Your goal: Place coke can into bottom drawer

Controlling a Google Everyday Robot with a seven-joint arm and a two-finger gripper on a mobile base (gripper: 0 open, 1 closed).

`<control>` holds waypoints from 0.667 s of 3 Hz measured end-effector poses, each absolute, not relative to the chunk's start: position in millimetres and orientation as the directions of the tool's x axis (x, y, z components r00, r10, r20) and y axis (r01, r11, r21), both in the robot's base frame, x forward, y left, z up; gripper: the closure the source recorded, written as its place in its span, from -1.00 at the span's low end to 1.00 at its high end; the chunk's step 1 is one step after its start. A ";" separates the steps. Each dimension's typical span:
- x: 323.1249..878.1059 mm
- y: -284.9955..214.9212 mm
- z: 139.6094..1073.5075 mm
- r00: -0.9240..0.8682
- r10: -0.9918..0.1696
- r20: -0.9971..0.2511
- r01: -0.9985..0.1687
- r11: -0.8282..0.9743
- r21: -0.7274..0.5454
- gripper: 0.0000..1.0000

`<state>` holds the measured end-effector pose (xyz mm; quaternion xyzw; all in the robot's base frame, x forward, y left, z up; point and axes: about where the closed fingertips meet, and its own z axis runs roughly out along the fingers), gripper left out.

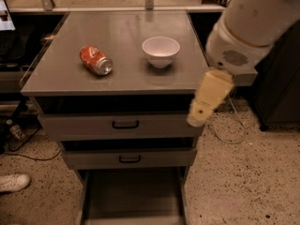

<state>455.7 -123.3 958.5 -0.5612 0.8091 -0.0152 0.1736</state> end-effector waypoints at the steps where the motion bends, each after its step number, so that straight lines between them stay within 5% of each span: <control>1: 474.5 -84.7 956.5 -0.341 -0.892 -0.296 -0.890 0.408 -0.203 -1.00; 2: 474.9 -81.7 956.9 -0.356 -0.884 -0.302 -0.884 0.424 -0.197 -1.00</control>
Offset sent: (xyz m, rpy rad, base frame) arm 0.0160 0.0328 -0.0017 0.0311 0.0021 -0.0296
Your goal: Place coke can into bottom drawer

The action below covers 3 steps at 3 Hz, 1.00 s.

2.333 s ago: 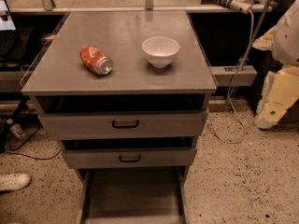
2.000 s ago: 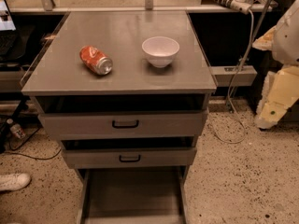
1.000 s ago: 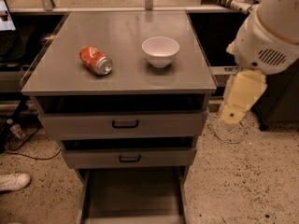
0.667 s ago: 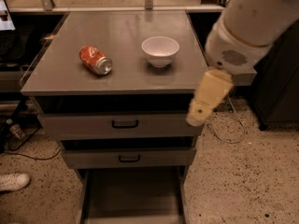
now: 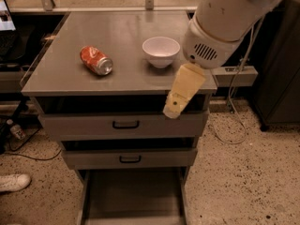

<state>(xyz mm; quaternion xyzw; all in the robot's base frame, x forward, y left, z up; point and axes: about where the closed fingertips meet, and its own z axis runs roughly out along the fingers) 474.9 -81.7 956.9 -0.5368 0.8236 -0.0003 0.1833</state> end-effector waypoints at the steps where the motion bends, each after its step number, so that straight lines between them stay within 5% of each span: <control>1: 479.1 -67.7 955.2 -0.356 -0.866 -0.352 -0.875 0.441 -0.201 -1.00; 3: 524.7 12.6 999.4 -0.277 -0.814 -0.510 -0.866 0.442 -0.234 -1.00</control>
Offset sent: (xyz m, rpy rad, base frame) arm 0.0625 0.1048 0.0478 0.2547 -0.1744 -0.0048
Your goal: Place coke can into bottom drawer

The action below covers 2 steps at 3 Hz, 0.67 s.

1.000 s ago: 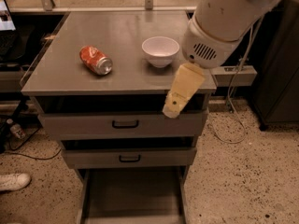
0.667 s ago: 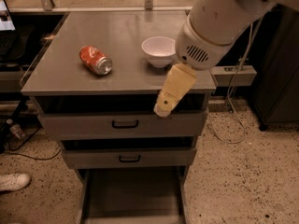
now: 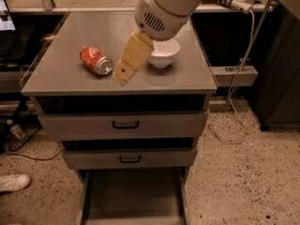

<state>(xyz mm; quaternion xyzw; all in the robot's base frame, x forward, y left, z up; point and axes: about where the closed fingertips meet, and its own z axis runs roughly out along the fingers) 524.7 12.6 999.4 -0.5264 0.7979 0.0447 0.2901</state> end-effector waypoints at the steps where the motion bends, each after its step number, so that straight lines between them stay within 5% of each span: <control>1: 524.4 12.8 999.6 -0.277 -0.814 -0.511 -0.866 0.442 -0.234 -1.00; 2: 539.6 35.4 997.2 -0.294 -0.780 -0.553 -0.847 0.480 -0.227 -1.00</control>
Offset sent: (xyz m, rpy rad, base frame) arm 0.0455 0.0613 -0.0110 0.1315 -0.0389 -0.0922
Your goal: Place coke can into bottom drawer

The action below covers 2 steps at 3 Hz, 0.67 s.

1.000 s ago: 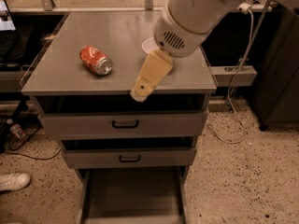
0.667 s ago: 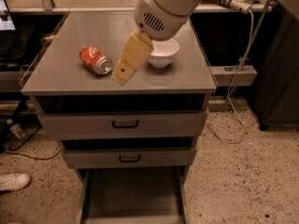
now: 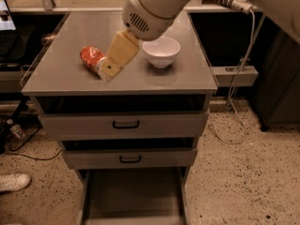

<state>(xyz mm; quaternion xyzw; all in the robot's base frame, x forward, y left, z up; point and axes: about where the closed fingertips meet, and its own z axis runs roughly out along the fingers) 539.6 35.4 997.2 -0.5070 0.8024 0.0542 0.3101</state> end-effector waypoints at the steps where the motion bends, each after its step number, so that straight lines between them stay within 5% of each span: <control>1: 566.5 74.7 1002.4 -0.307 -0.757 -0.577 -0.835 0.506 -0.218 -1.00; 2: 583.7 113.0 1006.1 -0.304 -0.750 -0.588 -0.846 0.496 -0.196 -1.00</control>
Offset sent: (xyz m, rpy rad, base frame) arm 0.0681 0.1227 0.0096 0.0730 0.0355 0.0090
